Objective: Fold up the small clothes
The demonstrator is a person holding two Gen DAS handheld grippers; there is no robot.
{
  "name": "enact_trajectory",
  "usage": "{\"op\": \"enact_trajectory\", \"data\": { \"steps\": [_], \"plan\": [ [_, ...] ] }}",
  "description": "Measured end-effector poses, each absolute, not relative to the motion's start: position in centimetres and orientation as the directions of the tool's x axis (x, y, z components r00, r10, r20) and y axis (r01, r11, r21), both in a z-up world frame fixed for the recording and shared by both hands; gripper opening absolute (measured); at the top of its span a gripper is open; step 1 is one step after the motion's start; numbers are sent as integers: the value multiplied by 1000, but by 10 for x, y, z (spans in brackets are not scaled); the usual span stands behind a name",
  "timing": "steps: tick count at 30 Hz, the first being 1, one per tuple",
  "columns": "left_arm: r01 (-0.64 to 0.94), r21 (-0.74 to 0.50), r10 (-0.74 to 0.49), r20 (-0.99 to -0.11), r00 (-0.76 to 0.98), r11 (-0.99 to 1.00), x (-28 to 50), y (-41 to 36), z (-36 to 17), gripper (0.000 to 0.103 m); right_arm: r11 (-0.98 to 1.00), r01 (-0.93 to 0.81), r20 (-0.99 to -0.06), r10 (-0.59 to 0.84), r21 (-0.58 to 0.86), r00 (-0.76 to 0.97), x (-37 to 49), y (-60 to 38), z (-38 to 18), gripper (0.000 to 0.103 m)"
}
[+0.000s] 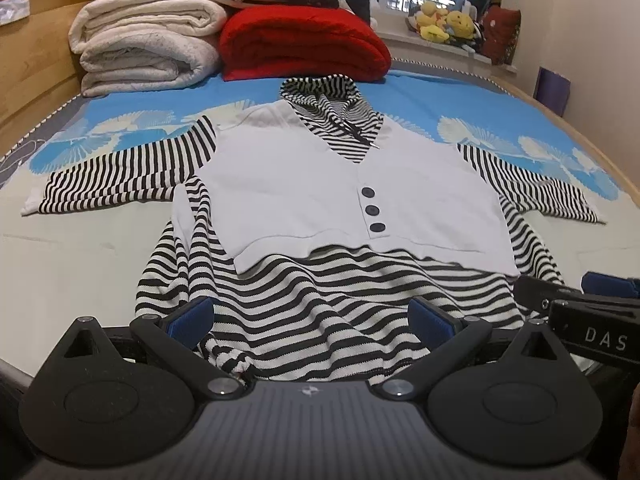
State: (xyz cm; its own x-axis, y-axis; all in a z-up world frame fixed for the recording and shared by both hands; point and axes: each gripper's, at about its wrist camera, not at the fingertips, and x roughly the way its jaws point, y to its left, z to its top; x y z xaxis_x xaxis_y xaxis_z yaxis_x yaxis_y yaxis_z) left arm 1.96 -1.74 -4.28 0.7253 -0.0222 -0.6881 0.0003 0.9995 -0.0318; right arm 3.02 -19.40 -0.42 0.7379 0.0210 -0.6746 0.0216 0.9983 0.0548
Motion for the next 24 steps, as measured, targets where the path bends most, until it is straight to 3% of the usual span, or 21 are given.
{"op": "enact_trajectory", "data": {
  "steps": [24],
  "plan": [
    [21,-59,-56,-703,709,998,20,-16,-44,103,999,12,-682,24,48,731,31,-190,-6,83]
  ]
}}
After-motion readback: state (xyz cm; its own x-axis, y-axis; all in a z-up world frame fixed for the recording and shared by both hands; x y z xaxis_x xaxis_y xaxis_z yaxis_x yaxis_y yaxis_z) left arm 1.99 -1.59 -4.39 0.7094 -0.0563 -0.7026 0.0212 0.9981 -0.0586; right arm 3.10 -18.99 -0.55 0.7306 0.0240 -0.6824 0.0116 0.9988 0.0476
